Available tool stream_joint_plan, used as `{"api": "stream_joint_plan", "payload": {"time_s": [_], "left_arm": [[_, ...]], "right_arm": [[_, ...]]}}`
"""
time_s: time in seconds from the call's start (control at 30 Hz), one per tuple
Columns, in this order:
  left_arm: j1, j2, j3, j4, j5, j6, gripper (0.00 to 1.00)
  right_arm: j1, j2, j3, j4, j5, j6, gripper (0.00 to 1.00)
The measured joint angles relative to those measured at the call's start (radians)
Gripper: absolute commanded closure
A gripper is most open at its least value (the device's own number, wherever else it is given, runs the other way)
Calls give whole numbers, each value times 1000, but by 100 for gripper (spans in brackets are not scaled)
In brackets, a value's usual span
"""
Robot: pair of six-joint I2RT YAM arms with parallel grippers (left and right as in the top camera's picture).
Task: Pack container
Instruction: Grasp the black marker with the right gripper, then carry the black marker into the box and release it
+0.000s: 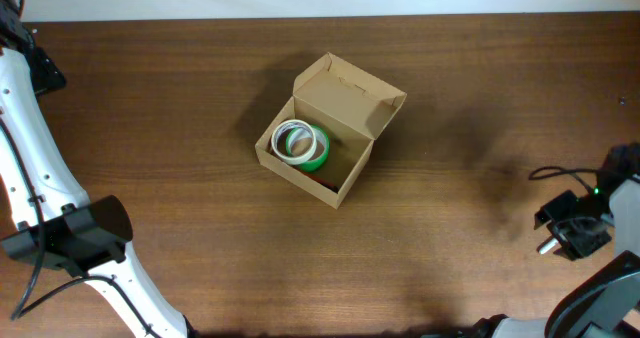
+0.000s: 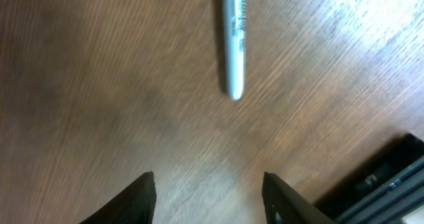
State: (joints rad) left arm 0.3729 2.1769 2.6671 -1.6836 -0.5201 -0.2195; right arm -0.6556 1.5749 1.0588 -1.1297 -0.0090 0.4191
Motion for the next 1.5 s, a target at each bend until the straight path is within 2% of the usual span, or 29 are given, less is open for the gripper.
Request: {"api": "stream_joint_plan", "payload": {"time_s": [0.4,0.73,1.17,1.23,1.27,1.3,1.33,1.5], "left_arm": [[0,0,0,0,0,0,0],[0,0,0,0,0,0,0],[0,0,0,0,0,0,0],[0,0,0,0,0,0,0],[0,0,0,0,0,0,0],[0,0,0,0,0,0,0],[0,0,0,0,0,0,0],[0,0,0,0,0,0,0]], "right_arm": [[-131,-3,-65,189,-19,-56,42],[-137,4,-79,292,-17,-90,42],[-138,142,-79,374,9,-90,43],[-138,164,-79,380,16,-90,49],[-138,170,-79,381,18,-89,59],[-138,189,-79,390,23,-84,82],[-138,192,-79,391,22,-91,95],[-141,192,-78,407,29,-74,96]]}}
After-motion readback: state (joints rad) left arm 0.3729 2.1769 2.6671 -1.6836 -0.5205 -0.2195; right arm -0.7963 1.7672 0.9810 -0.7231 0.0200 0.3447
